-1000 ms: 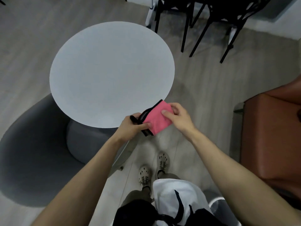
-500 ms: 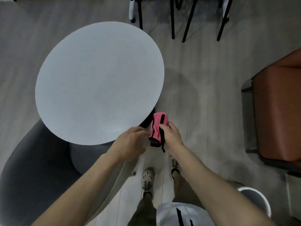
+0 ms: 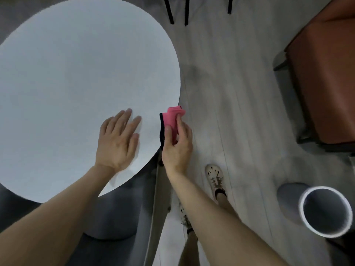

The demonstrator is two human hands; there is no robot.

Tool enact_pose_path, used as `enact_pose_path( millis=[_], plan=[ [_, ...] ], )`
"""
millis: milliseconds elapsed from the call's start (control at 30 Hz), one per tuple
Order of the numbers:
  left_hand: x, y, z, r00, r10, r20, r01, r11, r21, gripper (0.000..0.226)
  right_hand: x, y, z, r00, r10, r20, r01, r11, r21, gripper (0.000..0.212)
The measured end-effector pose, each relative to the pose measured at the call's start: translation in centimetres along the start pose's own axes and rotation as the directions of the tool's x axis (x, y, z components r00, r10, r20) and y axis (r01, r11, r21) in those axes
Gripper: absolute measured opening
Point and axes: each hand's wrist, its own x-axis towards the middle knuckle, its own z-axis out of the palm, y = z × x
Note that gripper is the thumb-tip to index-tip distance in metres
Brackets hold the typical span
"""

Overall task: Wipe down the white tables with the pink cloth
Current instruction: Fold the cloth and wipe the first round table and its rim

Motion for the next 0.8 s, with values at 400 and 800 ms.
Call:
enact_pose_path(
  millis=[400, 800],
  plan=[
    [0.0, 0.3, 0.4, 0.993, 0.003, -0.118, -0.010, 0.999, -0.051, 0.049, -5.1, -1.4, 3.5, 0.989, -0.091, -0.113, 0.095, 0.995, 0.036, 0.057],
    [0.2, 0.1, 0.6, 0.991, 0.011, -0.130, -0.019, 0.998, -0.060, 0.049, 6.1, -3.6, 2.2, 0.999, -0.024, -0.045, 0.030, 0.991, 0.133, 0.050]
  ],
)
